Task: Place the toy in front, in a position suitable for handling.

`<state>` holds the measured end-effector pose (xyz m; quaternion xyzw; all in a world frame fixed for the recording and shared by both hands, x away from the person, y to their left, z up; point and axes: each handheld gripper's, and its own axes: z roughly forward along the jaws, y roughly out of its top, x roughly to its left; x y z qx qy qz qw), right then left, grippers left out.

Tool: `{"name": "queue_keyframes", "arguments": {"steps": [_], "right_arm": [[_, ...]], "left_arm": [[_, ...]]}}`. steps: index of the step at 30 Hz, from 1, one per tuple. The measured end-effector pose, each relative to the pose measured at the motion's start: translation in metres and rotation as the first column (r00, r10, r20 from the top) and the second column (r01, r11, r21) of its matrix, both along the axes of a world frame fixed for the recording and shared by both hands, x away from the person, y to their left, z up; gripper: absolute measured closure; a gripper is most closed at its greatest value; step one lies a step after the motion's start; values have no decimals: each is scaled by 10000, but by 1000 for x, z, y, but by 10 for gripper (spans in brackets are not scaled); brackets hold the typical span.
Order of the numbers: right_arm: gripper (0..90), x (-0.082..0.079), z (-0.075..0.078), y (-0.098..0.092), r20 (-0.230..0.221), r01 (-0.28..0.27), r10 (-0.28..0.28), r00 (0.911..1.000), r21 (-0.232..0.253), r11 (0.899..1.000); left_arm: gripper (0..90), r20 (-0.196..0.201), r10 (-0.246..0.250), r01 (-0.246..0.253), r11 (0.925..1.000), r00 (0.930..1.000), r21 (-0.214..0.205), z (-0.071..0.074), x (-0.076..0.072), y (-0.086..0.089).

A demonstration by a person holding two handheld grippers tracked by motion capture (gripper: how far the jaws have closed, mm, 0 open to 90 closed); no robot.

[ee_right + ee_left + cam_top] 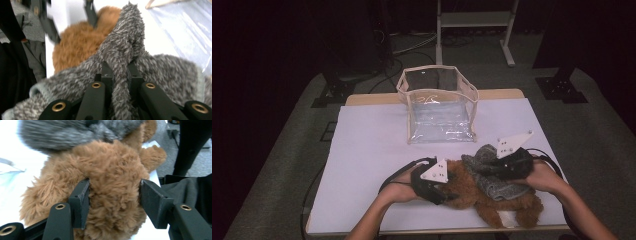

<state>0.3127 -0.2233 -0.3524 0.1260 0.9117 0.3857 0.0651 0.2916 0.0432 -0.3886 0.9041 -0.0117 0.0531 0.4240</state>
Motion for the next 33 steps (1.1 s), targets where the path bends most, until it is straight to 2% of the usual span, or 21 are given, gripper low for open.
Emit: {"name": "queue_keyframes", "arguments": {"steps": [2,8,10,13,17,20,23,25,29,31,33], "right_arm": [[796,3,3,8,36,-186,186,9998,81,9998],[795,17,6,55,104,-926,927,9956,-104,9957],[796,18,5,61,181,-1101,1106,9937,-301,9935],[796,15,4,49,107,-857,864,9962,-561,9947],[796,13,3,8,-97,-202,195,9998,-782,9967],[795,8,5,-26,-338,351,-359,9988,-237,9991],[798,1,-2,-44,-621,821,-812,9948,133,9965],[802,-3,-6,-43,-605,872,-853,9945,288,9958],[803,-14,-10,-34,-382,704,-689,9969,404,9967],[803,-19,-10,-28,-264,454,-443,9987,413,9981],[803,-24,-9,-22,-42,214,-213,9998,233,9995]], "left_arm": [[427,-45,-99,99,9999,9999,30,-1,-2,0],[428,-35,-499,500,9983,9987,313,-1,-7,0],[428,-53,-551,552,9978,9985,358,-2,-7,0],[427,16,-561,560,9977,9984,389,-3,-9,-1],[427,45,-585,582,9971,9983,498,-2,-9,0],[425,-64,-523,526,9975,9986,466,-2,-8,1],[423,-233,-468,475,9984,9986,295,4,-5,5],[418,-242,-378,384,9990,9990,233,9,-1,7],[358,-409,-11,-4,9994,9992,-360,21,10,7],[318,-493,126,-141,9994,9987,-317,23,16,4],[275,-708,310,-309,9995,9970,30,18,22,1]]}}
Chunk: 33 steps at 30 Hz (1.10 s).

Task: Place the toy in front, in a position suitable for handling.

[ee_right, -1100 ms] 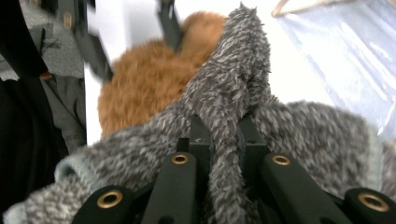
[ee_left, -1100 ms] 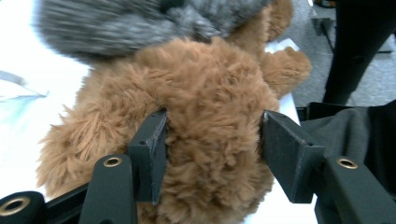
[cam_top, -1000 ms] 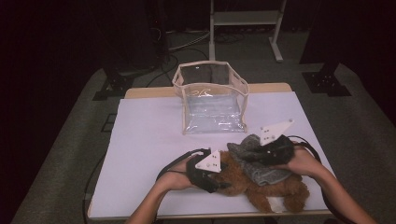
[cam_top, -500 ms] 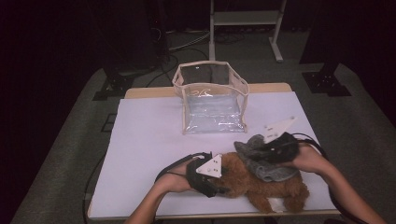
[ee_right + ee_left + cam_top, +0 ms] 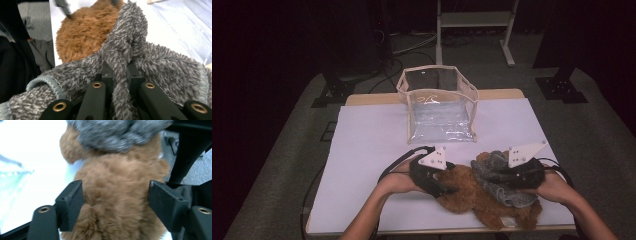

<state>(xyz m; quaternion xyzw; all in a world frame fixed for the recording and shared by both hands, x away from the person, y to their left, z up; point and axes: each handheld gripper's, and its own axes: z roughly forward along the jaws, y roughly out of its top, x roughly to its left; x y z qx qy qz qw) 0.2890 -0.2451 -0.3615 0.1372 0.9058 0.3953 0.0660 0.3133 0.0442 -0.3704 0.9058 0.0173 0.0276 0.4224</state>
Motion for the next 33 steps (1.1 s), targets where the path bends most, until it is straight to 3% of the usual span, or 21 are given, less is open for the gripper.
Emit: {"name": "queue_keyframes", "arguments": {"steps": [3,9,12,15,17,21,23,25,27,28,31,33], "right_arm": [[802,-3,2,3,208,-70,74,9998,-195,9998],[800,0,10,-24,213,406,-408,9989,119,9991],[801,1,5,-32,-64,709,-707,9975,333,9969],[806,-4,-4,-25,-112,523,-521,9986,203,9984],[808,-10,-6,-21,-11,409,-409,9992,213,9989],[808,-22,-7,-20,223,245,-252,9994,308,9992],[808,-26,-7,-20,318,225,-236,9992,338,9992],[808,-28,-8,-21,350,219,-234,9991,432,9988],[807,-29,-9,-22,295,277,-294,9991,547,9981],[807,-29,-9,-22,284,287,-303,9991,557,9980],[805,-25,-9,-22,385,407,-433,9983,669,9969],[802,-21,-8,-22,432,482,-520,9977,860,9951]], "left_arm": [[258,-252,-74,75,10000,9997,61,-8,2,-1],[300,154,-526,511,9952,9985,835,-9,-9,-6],[302,160,-614,598,9947,9980,837,-8,-11,-6],[264,189,-521,506,9960,9985,741,-3,-7,-5],[234,22,-397,395,9985,9992,390,1,-2,-2],[136,-422,-298,324,9975,9987,634,0,7,-6],[113,-844,-465,528,9958,9953,750,-6,10,-11],[115,-1459,-670,794,9936,9870,806,-14,12,-16],[149,-1782,-792,945,9924,9808,793,-19,12,-19],[229,-1787,-813,961,9925,9805,761,-19,13,-17],[480,-1477,-664,788,9937,9868,794,-15,14,-12],[535,-1109,-566,675,9930,9922,970,-10,13,-10]]}}
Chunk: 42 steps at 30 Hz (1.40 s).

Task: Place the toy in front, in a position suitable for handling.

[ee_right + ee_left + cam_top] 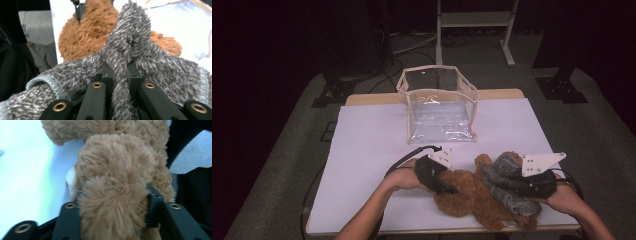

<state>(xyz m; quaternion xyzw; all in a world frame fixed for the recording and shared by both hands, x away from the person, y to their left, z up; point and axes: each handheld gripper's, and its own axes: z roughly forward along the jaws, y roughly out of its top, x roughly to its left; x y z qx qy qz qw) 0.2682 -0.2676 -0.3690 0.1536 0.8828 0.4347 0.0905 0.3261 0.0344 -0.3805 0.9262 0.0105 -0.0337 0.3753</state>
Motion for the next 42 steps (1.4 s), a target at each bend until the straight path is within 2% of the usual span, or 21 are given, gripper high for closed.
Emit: {"name": "queue_keyframes", "arguments": {"steps": [3,4,6,8,11,13,16,17,18,21,23,24,26,27,29,31,32,33,36,40,42], "right_arm": [[802,10,3,4,46,-24,23,10000,99,9999],[802,15,6,8,121,-31,30,9999,69,10000],[802,25,10,17,210,-179,178,9996,37,9998],[802,38,13,31,282,-418,420,9987,-77,9991],[801,57,19,51,342,-573,572,9978,23,9984],[801,68,21,63,317,-643,640,9974,101,9979],[802,72,14,75,84,-834,835,9965,-148,9964],[802,68,10,77,115,-926,929,9956,-239,9954],[802,64,7,77,131,-928,931,9956,-227,9954],[803,40,1,74,359,-1081,1088,9934,-190,9940],[803,29,1,73,463,-1216,1227,9914,-264,9922],[803,26,1,72,446,-1274,1288,9907,-326,9913],[801,22,7,74,608,-1497,1529,9864,-533,9873],[800,22,10,74,666,-1520,1555,9856,-548,9869],[799,25,19,77,735,-1563,1600,9844,-531,9863],[797,31,23,77,700,-1572,1595,9847,-373,9869],[796,33,22,76,628,-1572,1600,9851,-464,9865],[795,34,20,73,597,-1527,1562,9859,-594,9865],[796,36,17,54,332,-1239,1250,9916,-320,9918],[794,35,19,23,290,-467,482,9984,-498,9977],[793,37,19,17,197,-334,344,9992,-536,9980]], "left_arm": [[584,457,198,-202,9997,9988,96,6,3,6],[590,720,413,-421,9991,9966,89,9,5,10],[594,1002,678,-701,9974,9927,190,12,8,18],[597,1488,1043,-1106,9933,9834,342,17,12,27],[596,2245,1675,-1790,9833,9600,319,26,18,48],[589,2355,1824,-1929,9810,9546,218,28,18,60],[544,2084,1789,-1876,9820,9615,222,17,11,70],[515,1975,1808,-1852,9827,9635,41,14,9,72],[481,1695,1802,-1782,9836,9689,-271,13,6,75],[395,1421,1814,-1735,9826,9731,-665,14,0,78],[414,1535,1692,-1629,9852,9736,-530,14,-7,76],[436,1729,1481,-1437,9889,9737,-376,12,-13,74],[464,1906,1350,-1320,9908,9723,-285,10,-21,72],[468,2117,1259,-1247,9920,9692,-193,8,-25,71],[478,2273,1200,-1191,9927,9664,-179,5,-30,72],[483,2320,1220,-1195,9925,9650,-247,3,-31,75],[485,2284,1260,-1220,9920,9654,-314,3,-32,76],[486,2314,1262,-1216,9920,9646,-340,2,-32,77],[486,2393,1197,-1155,9928,9635,-315,2,-32,77],[482,2492,1049,-985,9944,9628,-381,2,-31,78],[483,2628,977,-937,9952,9599,-278,2,-31,77]]}}
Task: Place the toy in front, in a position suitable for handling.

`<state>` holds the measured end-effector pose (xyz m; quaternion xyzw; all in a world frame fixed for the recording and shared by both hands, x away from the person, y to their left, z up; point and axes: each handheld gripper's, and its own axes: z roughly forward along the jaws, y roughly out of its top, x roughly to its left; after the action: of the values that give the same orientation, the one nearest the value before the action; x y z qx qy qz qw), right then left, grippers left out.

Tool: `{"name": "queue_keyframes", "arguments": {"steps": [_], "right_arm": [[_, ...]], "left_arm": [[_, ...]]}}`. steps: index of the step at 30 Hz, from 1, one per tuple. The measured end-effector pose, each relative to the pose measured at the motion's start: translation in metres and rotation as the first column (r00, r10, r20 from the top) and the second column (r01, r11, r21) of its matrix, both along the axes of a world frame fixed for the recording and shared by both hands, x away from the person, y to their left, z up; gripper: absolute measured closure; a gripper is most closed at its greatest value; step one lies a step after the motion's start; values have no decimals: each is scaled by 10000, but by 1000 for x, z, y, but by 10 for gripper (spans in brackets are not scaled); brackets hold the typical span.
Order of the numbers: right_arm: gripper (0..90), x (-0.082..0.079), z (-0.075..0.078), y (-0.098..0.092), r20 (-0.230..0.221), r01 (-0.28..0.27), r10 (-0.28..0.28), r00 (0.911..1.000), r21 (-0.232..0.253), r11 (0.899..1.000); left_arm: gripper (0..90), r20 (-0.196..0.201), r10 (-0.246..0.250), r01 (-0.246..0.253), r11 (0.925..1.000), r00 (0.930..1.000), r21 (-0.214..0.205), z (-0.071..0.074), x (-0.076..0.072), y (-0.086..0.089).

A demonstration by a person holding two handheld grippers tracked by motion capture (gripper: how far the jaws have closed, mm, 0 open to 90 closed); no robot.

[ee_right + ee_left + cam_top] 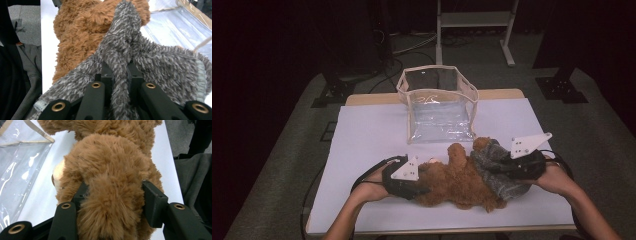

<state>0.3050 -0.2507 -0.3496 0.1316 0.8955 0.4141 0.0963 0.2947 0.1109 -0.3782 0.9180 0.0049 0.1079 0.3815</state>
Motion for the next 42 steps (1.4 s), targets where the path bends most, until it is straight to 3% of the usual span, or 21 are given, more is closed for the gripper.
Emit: {"name": "queue_keyframes", "arguments": {"steps": [5,7,11,15,19,23,26,30,35,37,39,42], "right_arm": [[793,8,5,17,77,-267,268,9996,-47,9996],[792,17,6,41,80,-681,682,9976,-108,9976],[793,22,2,59,-14,-868,868,9962,-291,9958],[801,10,-8,51,-128,-871,869,9961,-164,9961],[802,-13,-14,42,125,-858,856,9963,137,9962],[801,-30,-15,41,447,-950,945,9945,104,9954],[798,-27,-6,48,795,-919,924,9926,-90,9957],[798,-17,-1,43,657,-926,945,9934,-319,9952],[798,-13,0,-1,416,136,-124,9991,-267,9996],[797,-15,-2,-8,332,264,-259,9991,-149,9995],[797,-17,-2,-3,432,200,-193,9989,-152,9997],[797,-17,-2,18,441,-320,319,9985,8,9995]], "left_arm": [[483,218,-203,196,9993,9996,317,2,-1,-5],[483,331,-334,318,9985,9989,456,3,-1,-6],[476,293,-314,303,9989,9991,359,2,-2,-5],[381,13,-102,102,9999,9999,-111,6,0,-1],[319,-382,-66,47,9988,9992,-479,11,2,-1],[437,-354,-381,380,9993,9986,-43,3,-2,-7],[474,-324,-478,476,9988,9983,-71,-2,-5,-9],[486,-220,-337,333,9993,9992,-183,-2,-5,-7],[485,-318,-328,316,9988,9990,-371,-2,-4,-10],[485,-365,-267,254,9991,9990,-350,-2,-4,-14],[484,-310,-209,202,9995,9993,-241,0,-3,-19],[482,-285,-49,43,9998,9996,-184,2,-1,-25]]}}
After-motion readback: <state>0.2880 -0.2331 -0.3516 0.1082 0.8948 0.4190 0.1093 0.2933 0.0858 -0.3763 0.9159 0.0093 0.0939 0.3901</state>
